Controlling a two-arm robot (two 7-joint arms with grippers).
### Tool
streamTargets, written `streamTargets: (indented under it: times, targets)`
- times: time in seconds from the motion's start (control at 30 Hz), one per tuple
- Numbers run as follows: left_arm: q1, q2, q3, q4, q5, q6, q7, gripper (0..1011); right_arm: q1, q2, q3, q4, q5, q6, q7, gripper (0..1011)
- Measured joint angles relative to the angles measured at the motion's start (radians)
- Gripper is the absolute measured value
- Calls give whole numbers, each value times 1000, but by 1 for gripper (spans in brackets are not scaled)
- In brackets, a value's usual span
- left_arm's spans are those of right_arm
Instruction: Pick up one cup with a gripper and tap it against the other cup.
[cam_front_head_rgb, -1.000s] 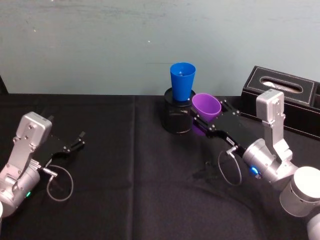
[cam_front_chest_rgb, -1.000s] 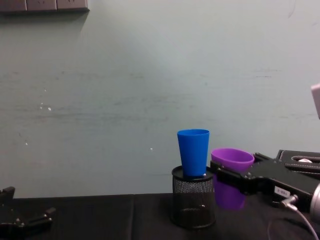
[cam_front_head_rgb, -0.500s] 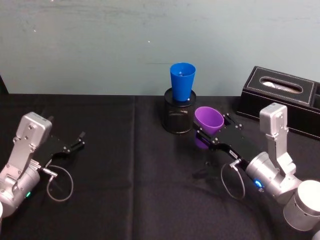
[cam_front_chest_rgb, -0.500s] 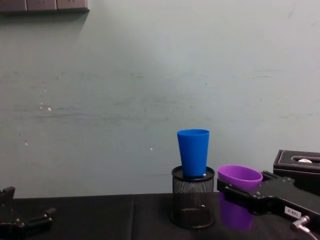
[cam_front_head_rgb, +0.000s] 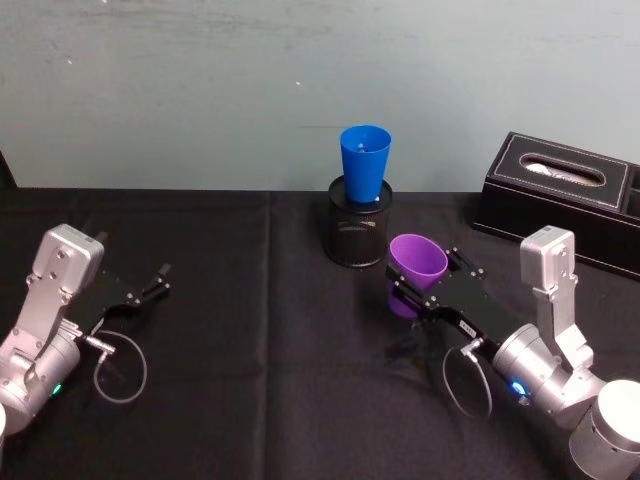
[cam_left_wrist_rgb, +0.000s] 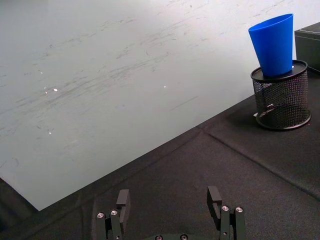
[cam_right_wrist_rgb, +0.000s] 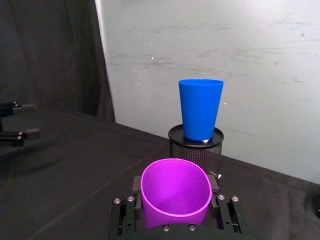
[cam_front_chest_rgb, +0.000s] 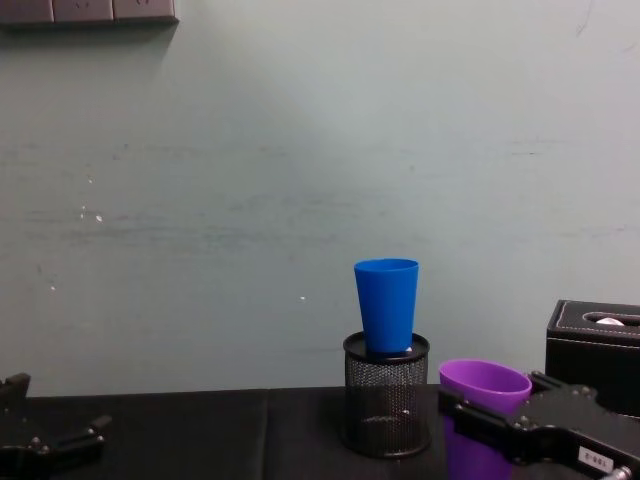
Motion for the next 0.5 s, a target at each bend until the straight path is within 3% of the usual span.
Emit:
streamTargets:
  times: [0.5]
  targets:
    - [0,0,0,0,0,0,0,1011,-18,31,-10,-40,29,15,47,735]
